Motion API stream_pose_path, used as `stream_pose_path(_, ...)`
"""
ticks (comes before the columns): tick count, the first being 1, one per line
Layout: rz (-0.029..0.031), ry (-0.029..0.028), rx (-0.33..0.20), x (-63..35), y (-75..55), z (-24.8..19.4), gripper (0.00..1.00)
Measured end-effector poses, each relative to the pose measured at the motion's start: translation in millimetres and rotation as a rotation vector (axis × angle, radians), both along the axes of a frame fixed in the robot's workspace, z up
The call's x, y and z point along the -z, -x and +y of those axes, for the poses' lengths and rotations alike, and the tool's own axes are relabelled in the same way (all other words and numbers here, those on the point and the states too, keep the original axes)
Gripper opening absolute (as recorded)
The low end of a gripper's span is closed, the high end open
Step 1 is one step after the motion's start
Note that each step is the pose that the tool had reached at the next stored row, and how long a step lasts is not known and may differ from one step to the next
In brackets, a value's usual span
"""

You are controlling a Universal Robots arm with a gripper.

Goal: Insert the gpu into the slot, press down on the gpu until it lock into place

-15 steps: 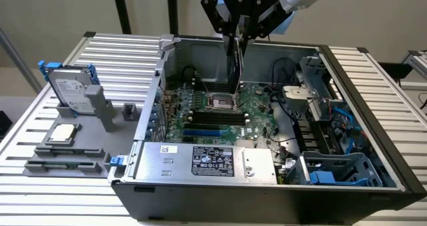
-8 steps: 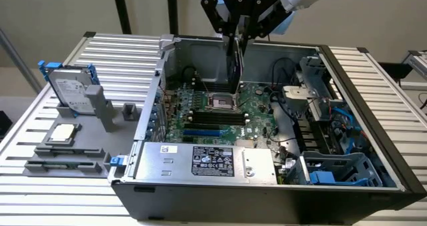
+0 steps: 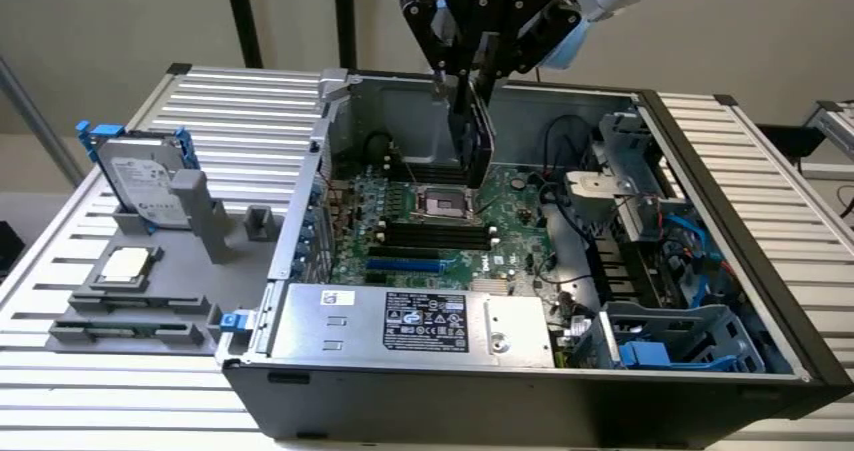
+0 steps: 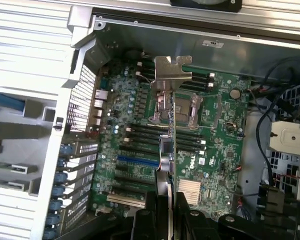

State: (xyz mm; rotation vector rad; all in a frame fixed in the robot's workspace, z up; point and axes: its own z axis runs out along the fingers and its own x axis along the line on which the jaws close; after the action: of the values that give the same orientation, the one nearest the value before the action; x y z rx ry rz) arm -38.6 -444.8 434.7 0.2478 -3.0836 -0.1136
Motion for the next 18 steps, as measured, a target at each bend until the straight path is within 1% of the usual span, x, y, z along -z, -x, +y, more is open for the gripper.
stream_pose_path(12,-0.0008,0.0000,-0.219,3.6,0.0,0.0,0.26)
stream_pose_path(18,-0.0017,0.0000,-0.329,7.0,0.0,0.0,0.26)
